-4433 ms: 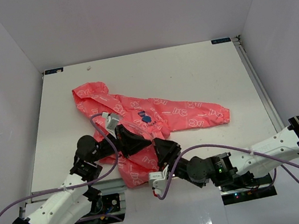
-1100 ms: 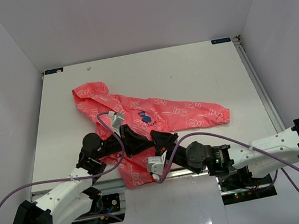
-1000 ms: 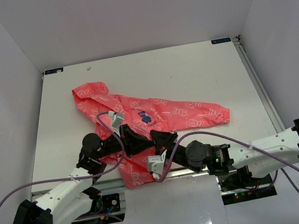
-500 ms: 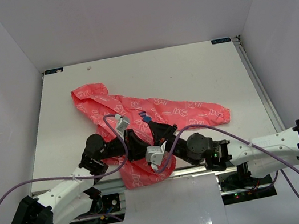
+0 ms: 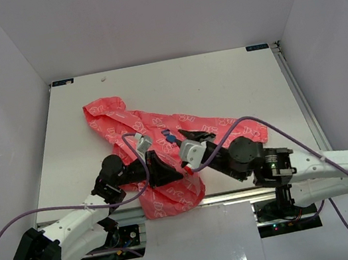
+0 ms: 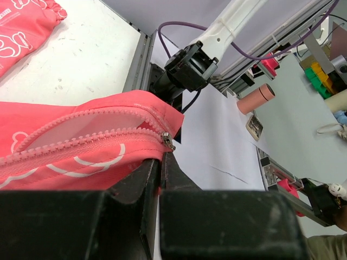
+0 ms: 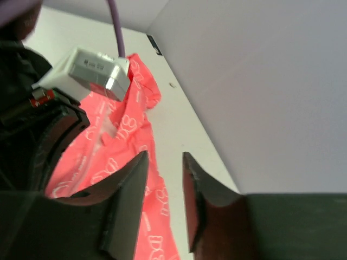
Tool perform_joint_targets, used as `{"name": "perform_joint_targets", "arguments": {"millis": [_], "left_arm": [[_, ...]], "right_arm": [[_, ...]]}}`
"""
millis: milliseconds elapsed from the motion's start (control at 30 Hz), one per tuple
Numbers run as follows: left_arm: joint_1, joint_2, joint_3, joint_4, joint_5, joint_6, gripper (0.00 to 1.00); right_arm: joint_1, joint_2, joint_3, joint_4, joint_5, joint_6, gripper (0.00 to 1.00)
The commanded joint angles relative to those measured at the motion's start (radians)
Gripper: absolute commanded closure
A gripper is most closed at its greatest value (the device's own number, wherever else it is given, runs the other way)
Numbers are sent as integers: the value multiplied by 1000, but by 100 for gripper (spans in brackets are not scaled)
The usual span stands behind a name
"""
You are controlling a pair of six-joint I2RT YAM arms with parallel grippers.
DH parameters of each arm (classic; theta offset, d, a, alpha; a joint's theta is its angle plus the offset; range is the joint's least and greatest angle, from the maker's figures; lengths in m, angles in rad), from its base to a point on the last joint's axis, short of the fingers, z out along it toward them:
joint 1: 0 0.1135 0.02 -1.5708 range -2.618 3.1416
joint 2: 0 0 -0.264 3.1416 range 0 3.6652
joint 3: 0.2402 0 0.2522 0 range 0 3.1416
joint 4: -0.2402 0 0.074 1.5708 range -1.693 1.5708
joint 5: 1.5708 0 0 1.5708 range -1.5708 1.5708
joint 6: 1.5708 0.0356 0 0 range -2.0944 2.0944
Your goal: Zip up the jacket
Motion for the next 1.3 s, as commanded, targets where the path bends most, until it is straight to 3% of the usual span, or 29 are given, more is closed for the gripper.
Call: {"name": "perform_joint_targets", "arguments": {"millis": [0, 167, 467, 767, 1267], "left_arm": [[-4, -8, 6, 3, -15, 11, 100], [-6, 11, 15, 24, -14, -8, 100], [-6, 17, 23, 26, -8, -29, 100], [-6, 0, 24, 34, -3, -56, 100], [-6, -32, 10, 52, 8, -83, 100]], "right_arm": [[50, -102, 68, -308, -7, 269, 55], [140, 3, 56, -407, 224, 268, 35], [371, -26, -119, -234, 405, 92, 23], [426, -25, -239, -99, 430, -59, 22], [439, 82, -408, 381, 526, -419, 24]]}}
